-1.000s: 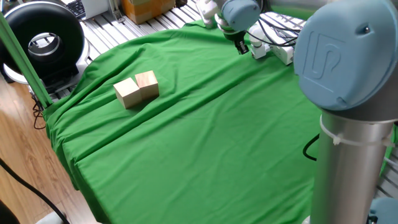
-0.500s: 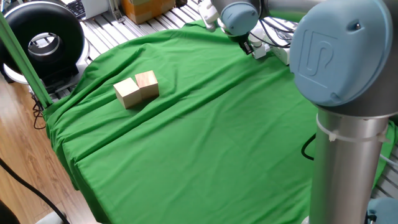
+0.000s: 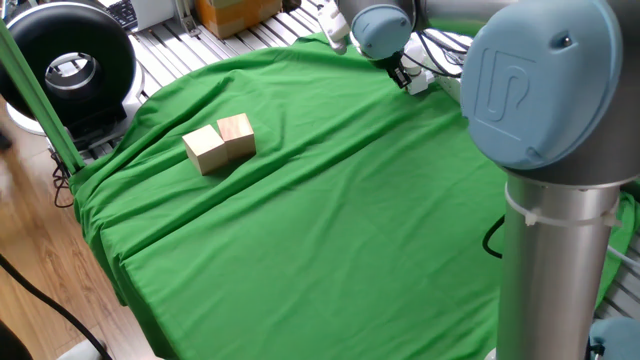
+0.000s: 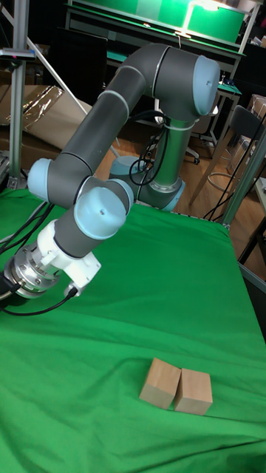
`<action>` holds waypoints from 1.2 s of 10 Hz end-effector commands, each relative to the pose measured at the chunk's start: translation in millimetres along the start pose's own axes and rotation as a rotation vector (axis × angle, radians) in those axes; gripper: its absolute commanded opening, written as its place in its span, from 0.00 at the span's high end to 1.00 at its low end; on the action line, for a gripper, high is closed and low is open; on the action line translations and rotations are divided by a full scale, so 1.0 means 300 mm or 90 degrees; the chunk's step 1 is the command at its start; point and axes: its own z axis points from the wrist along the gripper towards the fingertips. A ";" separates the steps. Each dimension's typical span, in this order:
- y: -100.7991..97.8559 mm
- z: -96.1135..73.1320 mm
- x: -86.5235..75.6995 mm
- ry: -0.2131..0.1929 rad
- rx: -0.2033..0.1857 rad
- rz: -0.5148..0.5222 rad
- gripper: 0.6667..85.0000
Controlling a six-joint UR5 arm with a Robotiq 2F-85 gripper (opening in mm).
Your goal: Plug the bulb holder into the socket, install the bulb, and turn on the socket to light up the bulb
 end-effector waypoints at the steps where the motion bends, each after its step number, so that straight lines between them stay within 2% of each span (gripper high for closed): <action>1: 0.010 -0.003 0.051 0.020 -0.011 -0.007 1.00; 4: 0.023 0.018 0.079 0.030 -0.017 -0.012 1.00; 7: 0.053 0.049 0.145 0.047 -0.024 -0.025 1.00; 8: 0.061 0.037 0.173 0.058 -0.023 -0.027 1.00; 10: 0.071 0.029 0.181 0.061 -0.026 -0.029 1.00; 12: 0.072 0.016 0.200 0.085 -0.018 -0.026 1.00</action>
